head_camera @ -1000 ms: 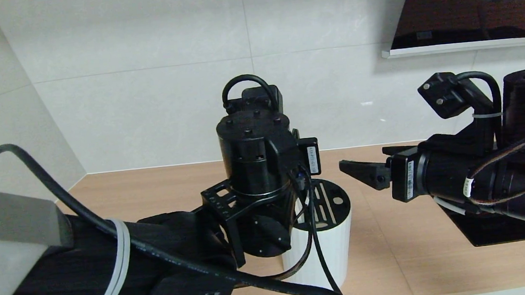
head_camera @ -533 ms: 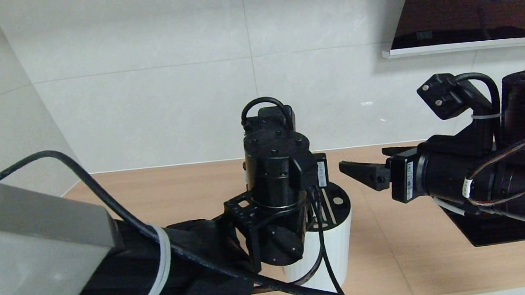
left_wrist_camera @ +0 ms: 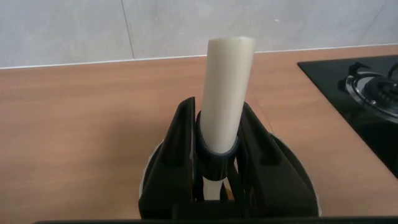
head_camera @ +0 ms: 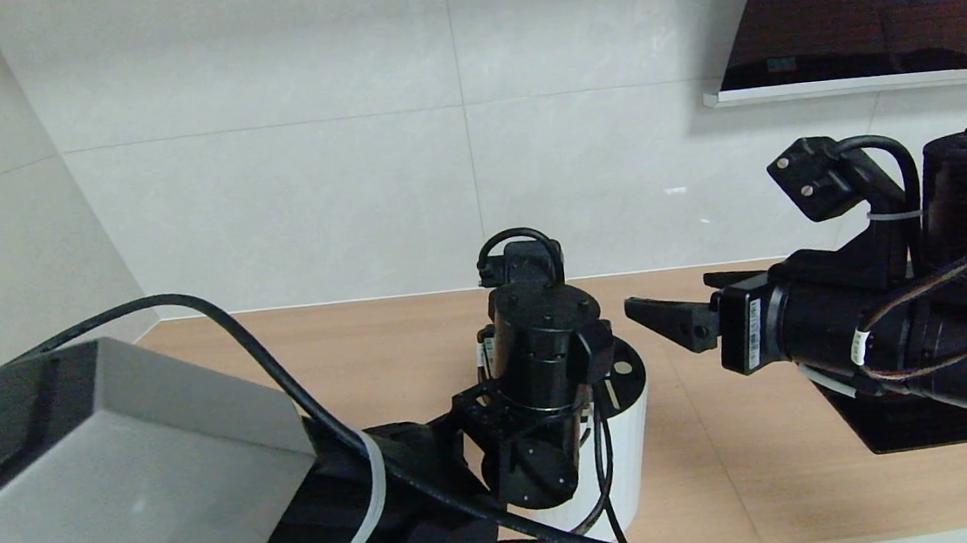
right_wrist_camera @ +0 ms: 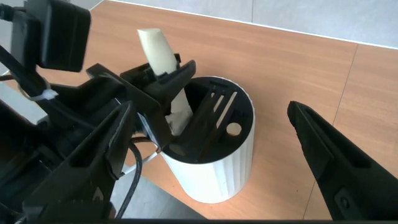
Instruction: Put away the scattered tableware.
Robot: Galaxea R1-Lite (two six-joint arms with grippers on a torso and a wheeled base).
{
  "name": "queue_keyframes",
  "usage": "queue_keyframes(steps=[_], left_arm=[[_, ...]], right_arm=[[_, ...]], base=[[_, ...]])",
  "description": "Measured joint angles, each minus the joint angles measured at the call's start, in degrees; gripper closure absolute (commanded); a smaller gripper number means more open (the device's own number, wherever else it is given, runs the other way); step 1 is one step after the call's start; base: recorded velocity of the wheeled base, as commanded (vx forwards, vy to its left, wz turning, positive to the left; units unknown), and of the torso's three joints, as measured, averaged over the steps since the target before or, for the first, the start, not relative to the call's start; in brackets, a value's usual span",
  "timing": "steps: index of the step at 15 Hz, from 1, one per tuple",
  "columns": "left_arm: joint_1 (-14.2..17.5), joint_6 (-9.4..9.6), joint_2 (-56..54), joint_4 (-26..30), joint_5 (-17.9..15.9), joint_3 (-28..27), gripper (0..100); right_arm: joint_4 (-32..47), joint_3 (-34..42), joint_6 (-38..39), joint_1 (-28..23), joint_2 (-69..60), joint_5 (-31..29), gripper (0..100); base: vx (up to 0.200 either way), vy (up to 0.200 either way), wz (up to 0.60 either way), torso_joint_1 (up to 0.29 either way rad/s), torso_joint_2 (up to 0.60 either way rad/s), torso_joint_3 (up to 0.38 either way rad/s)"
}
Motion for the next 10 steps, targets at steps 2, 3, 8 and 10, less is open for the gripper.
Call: queue_keyframes(steps=[2, 3, 8, 10], left_arm=[[0.02, -0.01, 0.16, 0.02, 0.0, 0.05, 100], [0.0, 0.0, 0.17, 0.02, 0.0, 0.05, 0], [-0.02, 0.0, 0.02, -0.12, 0.0, 0.05, 0], [-0.02, 0.02, -0.33, -0.66, 0.05, 0.46, 0]], right_arm=[[0.0, -0.02, -0.02, -0.02, 0.0, 0.0, 0], [0.0, -0.02, 0.0, -0.02, 0.0, 0.0, 0], [0.02, 0.18, -0.49, -0.02, 0.0, 0.0, 0], [-0.02, 0.22, -0.54, -0.02, 0.05, 0.05, 0]], base=[[0.0, 0.0, 0.0, 0.0, 0.0, 0.0], [0.0, 0.0, 0.0, 0.0, 0.0, 0.0], [0.0, 0.0, 0.0, 0.0, 0.0, 0.0], [0.0, 0.0, 0.0, 0.0, 0.0, 0.0]])
